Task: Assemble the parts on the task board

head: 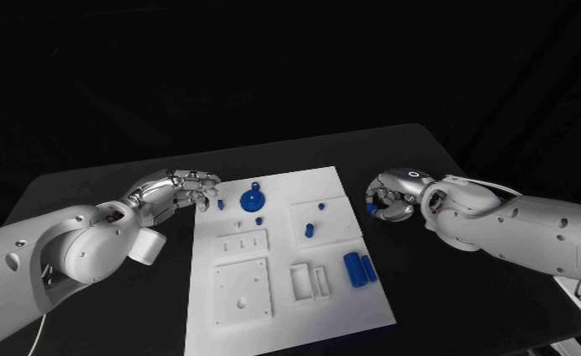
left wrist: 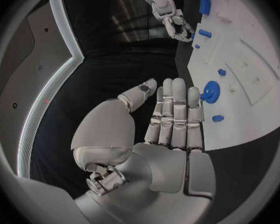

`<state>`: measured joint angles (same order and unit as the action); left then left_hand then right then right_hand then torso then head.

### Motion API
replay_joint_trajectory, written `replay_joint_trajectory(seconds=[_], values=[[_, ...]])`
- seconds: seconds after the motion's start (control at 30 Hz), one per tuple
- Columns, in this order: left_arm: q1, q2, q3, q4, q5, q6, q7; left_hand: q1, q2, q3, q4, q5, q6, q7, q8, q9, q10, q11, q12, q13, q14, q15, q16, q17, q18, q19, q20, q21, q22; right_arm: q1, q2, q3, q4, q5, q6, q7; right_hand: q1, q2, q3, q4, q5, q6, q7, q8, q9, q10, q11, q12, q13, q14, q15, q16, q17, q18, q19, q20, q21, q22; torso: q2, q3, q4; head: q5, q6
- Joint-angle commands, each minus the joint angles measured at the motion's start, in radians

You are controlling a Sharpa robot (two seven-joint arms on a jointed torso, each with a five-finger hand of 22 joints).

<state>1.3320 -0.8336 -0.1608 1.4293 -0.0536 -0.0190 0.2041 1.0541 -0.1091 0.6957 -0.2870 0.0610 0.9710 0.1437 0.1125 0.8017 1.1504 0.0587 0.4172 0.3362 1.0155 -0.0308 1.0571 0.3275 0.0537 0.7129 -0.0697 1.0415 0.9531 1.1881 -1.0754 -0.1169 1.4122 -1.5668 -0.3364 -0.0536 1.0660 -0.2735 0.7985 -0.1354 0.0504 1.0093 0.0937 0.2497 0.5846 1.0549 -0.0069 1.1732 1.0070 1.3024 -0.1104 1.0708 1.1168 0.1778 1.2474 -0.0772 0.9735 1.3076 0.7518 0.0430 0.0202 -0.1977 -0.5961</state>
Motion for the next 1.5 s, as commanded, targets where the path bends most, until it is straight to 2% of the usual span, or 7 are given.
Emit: replay_joint_trajectory(seconds=[0.03,0.3,0.47,0.87,1.0,1.17,1.5], values=[[0.0,-0.001,0.0,0.002,-0.005,0.006,0.005,0.007,0.001,-0.003,0.0,0.006,-0.008,-0.001,-0.001,-0.001,0.001,0.002,-0.006,0.001,0.0,0.006,-0.006,0.001,-0.01,-0.008,-0.053,-0.006,0.0,-0.019,0.006,-0.013,-0.003,-0.031,0.07,-0.012,-0.004,0.007,0.007,0.01,-0.001,0.024,0.004,0.007,-0.002,0.005,-0.006,0.006,-0.001,0.002,-0.009,0.0,0.001,0.084,0.008,0.001,0.005,0.013,0.0,0.0001,-0.0005,-0.001,-0.001],[0.0,-0.001,0.0,0.0,-0.006,0.007,0.004,0.009,0.001,-0.003,0.0,0.006,-0.008,-0.001,-0.001,-0.002,0.002,0.002,-0.007,0.001,0.001,0.006,-0.006,0.001,-0.01,-0.008,-0.053,-0.006,0.0,-0.02,0.011,-0.013,0.003,0.005,0.024,0.005,-0.013,0.031,0.048,0.054,-0.001,0.048,-0.005,0.017,-0.005,0.022,-0.015,0.009,-0.001,0.014,-0.017,0.004,0.002,0.084,0.018,0.004,0.012,0.014,0.0,0.0008,-0.0005,0.0,0.0],[0.0,-0.001,-0.001,-0.004,-0.014,0.006,0.006,0.01,0.003,-0.002,0.0,0.007,-0.008,0.0,0.0,-0.002,0.002,0.002,-0.007,0.001,0.001,0.006,-0.007,0.002,-0.01,-0.008,-0.053,-0.006,0.0,-0.019,0.004,-0.012,0.021,0.17,-0.003,0.026,-0.013,0.047,0.076,0.071,-0.001,0.055,-0.009,0.02,-0.007,0.03,-0.019,0.009,-0.001,0.02,-0.021,0.006,0.003,0.084,0.025,0.0,0.018,0.015,0.0,0.0015,-0.0003,0.004,0.003],[0.0,-0.003,-0.004,-0.003,-0.014,0.006,0.005,0.007,0.003,-0.003,0.002,0.007,-0.011,0.0,0.0,-0.003,0.002,0.003,-0.009,0.002,0.001,0.006,-0.008,0.003,-0.011,-0.008,-0.052,-0.007,0.001,0.026,-0.002,0.014,0.05,0.337,-0.062,0.087,-0.018,0.053,0.071,0.057,0.0,0.051,-0.008,0.019,-0.009,0.029,-0.019,0.006,0.0,0.019,-0.022,0.007,0.005,0.084,0.026,-0.007,0.021,0.016,0.0,-0.0008,0.0002,0.008,0.019],[0.0,-0.003,-0.005,-0.002,-0.014,0.007,0.005,0.007,0.003,-0.003,0.002,0.007,-0.011,0.001,0.0,-0.003,0.002,0.003,-0.009,0.002,0.001,0.006,-0.008,0.003,-0.011,-0.008,-0.052,-0.007,0.001,0.037,0.001,0.029,0.064,0.414,-0.069,0.111,-0.029,0.07,0.055,0.04,0.005,0.047,-0.006,0.016,-0.014,0.025,-0.016,0.004,0.001,0.017,-0.02,0.005,0.006,0.084,0.022,-0.01,0.022,0.017,0.0,-0.0006,0.0014,0.01,0.023],[-0.001,-0.003,-0.006,-0.002,-0.014,0.008,0.005,0.007,0.003,-0.004,0.003,0.007,-0.012,0.001,0.0,-0.004,0.002,0.003,-0.009,0.002,0.001,0.006,-0.008,0.003,-0.011,-0.008,-0.052,-0.007,0.001,0.045,0.006,0.045,0.07,0.561,-0.056,0.14,-0.044,0.087,0.034,0.02,0.014,0.044,-0.004,0.014,-0.018,0.022,-0.015,0.002,0.004,0.015,-0.018,0.004,0.007,0.084,0.018,-0.011,0.024,0.018,0.0,-0.0009,0.0013,0.011,0.03],[-0.001,-0.002,-0.01,-0.002,-0.014,0.009,0.005,0.006,0.004,-0.004,0.003,0.007,-0.012,0.001,0.0,-0.004,0.002,0.003,-0.01,0.002,0.001,0.007,-0.008,0.004,-0.011,-0.008,-0.052,-0.007,0.001,0.047,0.053,0.045,0.102,0.944,0.067,0.163,-0.099,0.158,-0.057,-0.062,0.124,0.038,-0.001,0.014,-0.029,0.013,-0.012,0.0,0.014,0.008,-0.015,0.006,0.015,0.084,0.003,-0.015,0.031,0.018,0.001,-0.0009,0.0003,0.027,0.057]])
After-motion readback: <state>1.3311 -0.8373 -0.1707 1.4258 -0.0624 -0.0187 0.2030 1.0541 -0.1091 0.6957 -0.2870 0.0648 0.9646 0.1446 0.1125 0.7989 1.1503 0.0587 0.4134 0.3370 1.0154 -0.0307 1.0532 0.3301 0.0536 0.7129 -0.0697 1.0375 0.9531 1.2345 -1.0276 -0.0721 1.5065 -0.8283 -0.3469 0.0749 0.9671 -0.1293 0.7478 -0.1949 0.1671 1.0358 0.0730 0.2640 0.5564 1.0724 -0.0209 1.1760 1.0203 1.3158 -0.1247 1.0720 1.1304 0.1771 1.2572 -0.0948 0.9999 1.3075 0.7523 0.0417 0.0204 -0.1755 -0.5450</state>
